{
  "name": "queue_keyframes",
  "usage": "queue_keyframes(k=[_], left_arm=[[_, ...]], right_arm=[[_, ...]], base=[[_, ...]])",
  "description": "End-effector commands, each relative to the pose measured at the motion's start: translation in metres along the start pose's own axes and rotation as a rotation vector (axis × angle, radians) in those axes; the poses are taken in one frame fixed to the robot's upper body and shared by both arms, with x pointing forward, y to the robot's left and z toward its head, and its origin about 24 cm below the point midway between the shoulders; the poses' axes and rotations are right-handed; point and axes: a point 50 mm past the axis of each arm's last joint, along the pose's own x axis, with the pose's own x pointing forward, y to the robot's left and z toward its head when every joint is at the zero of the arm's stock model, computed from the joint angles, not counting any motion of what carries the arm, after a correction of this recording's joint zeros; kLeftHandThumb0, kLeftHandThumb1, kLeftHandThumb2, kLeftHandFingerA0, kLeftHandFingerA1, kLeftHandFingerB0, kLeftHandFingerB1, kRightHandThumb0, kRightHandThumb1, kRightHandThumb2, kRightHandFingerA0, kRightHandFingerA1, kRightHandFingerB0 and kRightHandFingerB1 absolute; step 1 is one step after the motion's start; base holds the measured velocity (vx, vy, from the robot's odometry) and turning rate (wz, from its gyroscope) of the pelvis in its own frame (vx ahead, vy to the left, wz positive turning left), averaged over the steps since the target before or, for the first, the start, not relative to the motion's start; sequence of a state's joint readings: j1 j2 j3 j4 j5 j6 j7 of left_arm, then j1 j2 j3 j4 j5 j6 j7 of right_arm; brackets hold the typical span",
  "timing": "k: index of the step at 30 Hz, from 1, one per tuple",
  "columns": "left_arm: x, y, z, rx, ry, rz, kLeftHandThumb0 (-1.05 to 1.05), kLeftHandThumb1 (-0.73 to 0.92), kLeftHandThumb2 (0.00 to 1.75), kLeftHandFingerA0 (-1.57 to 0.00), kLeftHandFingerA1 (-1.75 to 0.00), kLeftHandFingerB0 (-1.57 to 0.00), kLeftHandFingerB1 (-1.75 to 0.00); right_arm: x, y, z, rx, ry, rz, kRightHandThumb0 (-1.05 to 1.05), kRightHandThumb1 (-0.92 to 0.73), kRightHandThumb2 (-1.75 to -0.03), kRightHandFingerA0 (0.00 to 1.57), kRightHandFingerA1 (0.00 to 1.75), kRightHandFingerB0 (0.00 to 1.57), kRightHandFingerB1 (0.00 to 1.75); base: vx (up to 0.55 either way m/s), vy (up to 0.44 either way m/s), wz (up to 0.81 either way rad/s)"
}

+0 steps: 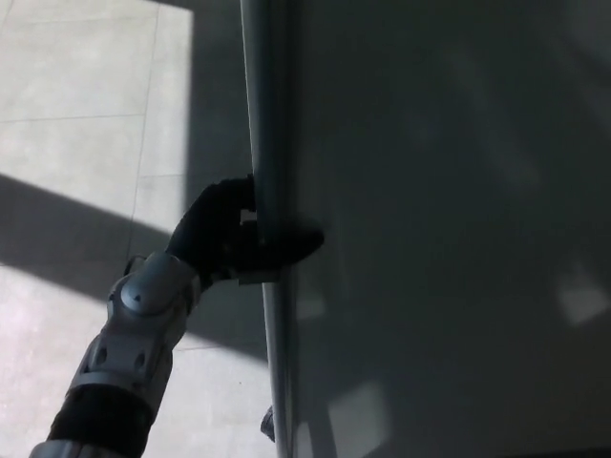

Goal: A white board is being place on the right hand side and parallel to the robot and the robot uses its left hand to grab on the leftside of the whiteboard and drag the whiteboard from the right hand side to the left hand side

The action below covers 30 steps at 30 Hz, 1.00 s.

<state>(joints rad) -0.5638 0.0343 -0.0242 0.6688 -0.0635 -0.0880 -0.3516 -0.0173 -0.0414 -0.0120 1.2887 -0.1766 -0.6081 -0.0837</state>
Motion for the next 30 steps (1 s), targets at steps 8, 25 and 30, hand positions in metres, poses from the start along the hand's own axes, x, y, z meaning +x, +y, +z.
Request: queue_keyframes(k=[8, 25, 30], left_arm=[[-0.046, 0.068, -0.019, -0.059, 0.157, -0.033, -0.17, 0.68, 0.61, -0.95, -0.75, -0.87, -0.54], [-0.11, 0.133, -0.033, -0.133, 0.323, -0.03, -0.14, 0.68, 0.6, -0.89, -0.83, -0.82, -0.53], [-0.138, 0.157, -0.034, -0.144, 0.343, 0.02, -0.07, 0.75, 0.62, -0.91, -0.73, -0.81, -0.55]], right_arm=[[-0.002, -0.004, -0.006, 0.0, 0.031, 0.003, -0.45, -0.76, -0.71, 0.92, 0.96, 0.63, 0.9], [-0.003, -0.005, -0.008, 0.002, 0.047, 0.004, -0.4, -0.77, -0.72, 0.97, 0.97, 0.69, 0.89], [-0.003, -0.006, -0.008, -0.002, 0.041, -0.002, -0.4, -0.75, -0.73, 1.0, 0.98, 0.71, 0.89]], base=[[0.0, 0.0, 0.0], [0.0, 0.0, 0.0], [0.0, 0.0, 0.0]])
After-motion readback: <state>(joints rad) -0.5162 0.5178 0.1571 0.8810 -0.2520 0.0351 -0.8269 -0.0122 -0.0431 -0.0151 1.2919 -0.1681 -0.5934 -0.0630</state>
